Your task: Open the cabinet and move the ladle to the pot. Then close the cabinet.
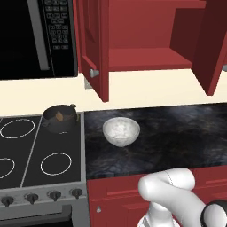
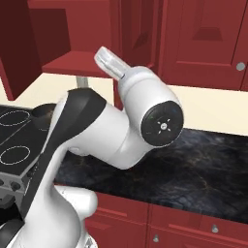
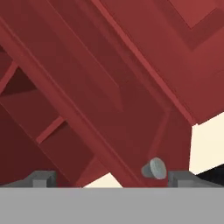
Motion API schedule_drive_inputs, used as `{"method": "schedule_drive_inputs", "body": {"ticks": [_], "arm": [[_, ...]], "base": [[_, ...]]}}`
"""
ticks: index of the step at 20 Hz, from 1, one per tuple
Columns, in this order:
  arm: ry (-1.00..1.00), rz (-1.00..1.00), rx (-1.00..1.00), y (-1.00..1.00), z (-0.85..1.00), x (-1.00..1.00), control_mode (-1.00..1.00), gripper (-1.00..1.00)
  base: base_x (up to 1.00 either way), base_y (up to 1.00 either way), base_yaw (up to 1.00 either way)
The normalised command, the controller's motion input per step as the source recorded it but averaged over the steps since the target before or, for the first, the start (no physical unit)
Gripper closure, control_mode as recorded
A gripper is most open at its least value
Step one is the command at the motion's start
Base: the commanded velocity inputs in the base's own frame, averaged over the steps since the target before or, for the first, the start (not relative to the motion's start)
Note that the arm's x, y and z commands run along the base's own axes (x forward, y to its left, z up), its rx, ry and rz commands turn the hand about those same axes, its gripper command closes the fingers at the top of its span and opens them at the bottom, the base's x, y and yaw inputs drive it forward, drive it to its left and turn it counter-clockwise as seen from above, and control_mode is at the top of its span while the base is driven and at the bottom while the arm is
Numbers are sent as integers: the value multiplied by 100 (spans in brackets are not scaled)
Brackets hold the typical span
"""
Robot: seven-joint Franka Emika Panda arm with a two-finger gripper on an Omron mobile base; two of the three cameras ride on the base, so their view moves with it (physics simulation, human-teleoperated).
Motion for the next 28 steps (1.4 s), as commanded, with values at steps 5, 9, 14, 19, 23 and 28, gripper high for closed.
{"method": "schedule_drive_inputs", "body": {"ticks": [5, 9, 14, 19, 23, 28], "arm": [[-2, 7, 11, 13, 0, 77, -100, -100], [-6, 7, 7, 19, 3, 58, -100, -100], [-9, 8, 5, 24, 11, 52, -100, -100], [-5, 8, 5, 21, 10, 58, -100, -100], [0, 8, 6, 41, 21, 67, -100, -100], [0, 4, 7, 59, 34, 96, -100, -100]], "base": [[0, 0, 0], [0, 0, 0], [0, 0, 0], [0, 0, 0], [0, 0, 0], [0, 0, 0]]}}
